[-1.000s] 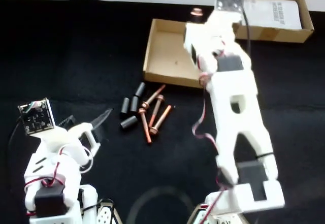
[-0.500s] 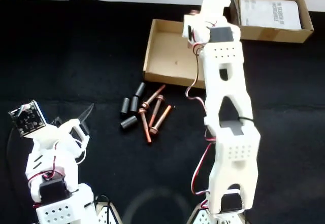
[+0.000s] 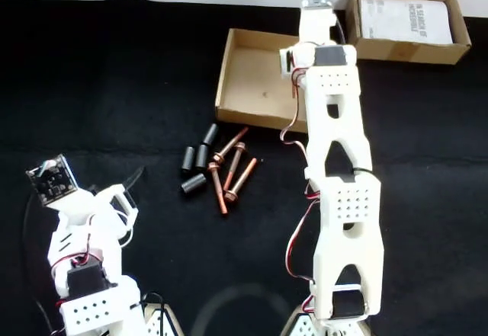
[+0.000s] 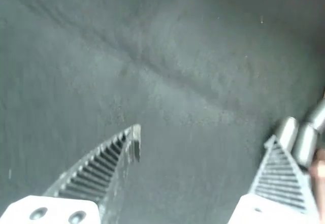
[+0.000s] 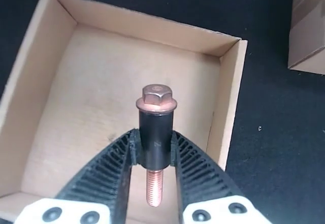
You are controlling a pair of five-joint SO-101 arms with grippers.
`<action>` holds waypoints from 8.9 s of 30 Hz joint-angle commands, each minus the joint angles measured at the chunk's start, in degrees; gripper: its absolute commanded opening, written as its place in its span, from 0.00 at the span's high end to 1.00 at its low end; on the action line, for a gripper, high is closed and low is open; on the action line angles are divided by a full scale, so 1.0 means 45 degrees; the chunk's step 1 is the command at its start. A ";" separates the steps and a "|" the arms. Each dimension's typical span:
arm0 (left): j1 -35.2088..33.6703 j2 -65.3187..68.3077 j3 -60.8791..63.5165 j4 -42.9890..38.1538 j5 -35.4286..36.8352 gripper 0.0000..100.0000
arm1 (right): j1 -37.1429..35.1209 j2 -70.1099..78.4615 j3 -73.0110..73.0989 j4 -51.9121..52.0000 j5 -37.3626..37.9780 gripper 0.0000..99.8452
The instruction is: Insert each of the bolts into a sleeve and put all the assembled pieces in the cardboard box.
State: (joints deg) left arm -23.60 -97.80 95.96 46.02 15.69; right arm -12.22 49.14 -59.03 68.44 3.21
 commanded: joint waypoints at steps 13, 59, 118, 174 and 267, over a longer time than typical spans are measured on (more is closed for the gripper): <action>-0.0166 -0.0127 0.0303 -0.0234 0.0039 0.64 | 0.0088 -0.0733 -0.1299 0.0615 0.1524 0.80; -0.2979 -0.0127 0.0322 0.2501 -0.0039 0.64 | -0.6535 -0.4952 0.2979 0.3917 -0.7893 0.80; -0.2940 -0.1280 0.0264 0.3145 -0.0039 0.64 | -0.4151 -0.0987 0.0987 0.2393 -0.7834 0.99; -0.2022 -0.1260 0.0264 0.4611 -0.1778 0.64 | 0.0694 -1.4994 -0.9309 0.7219 -0.2422 0.99; 0.7433 1.6752 -1.8100 1.2190 0.2481 0.63 | 0.3741 -3.4276 3.0838 -1.1946 -0.3067 0.99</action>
State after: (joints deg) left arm 9.45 -26.95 18.15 100.44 25.19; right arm 4.66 -104.35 76.88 18.86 -11.30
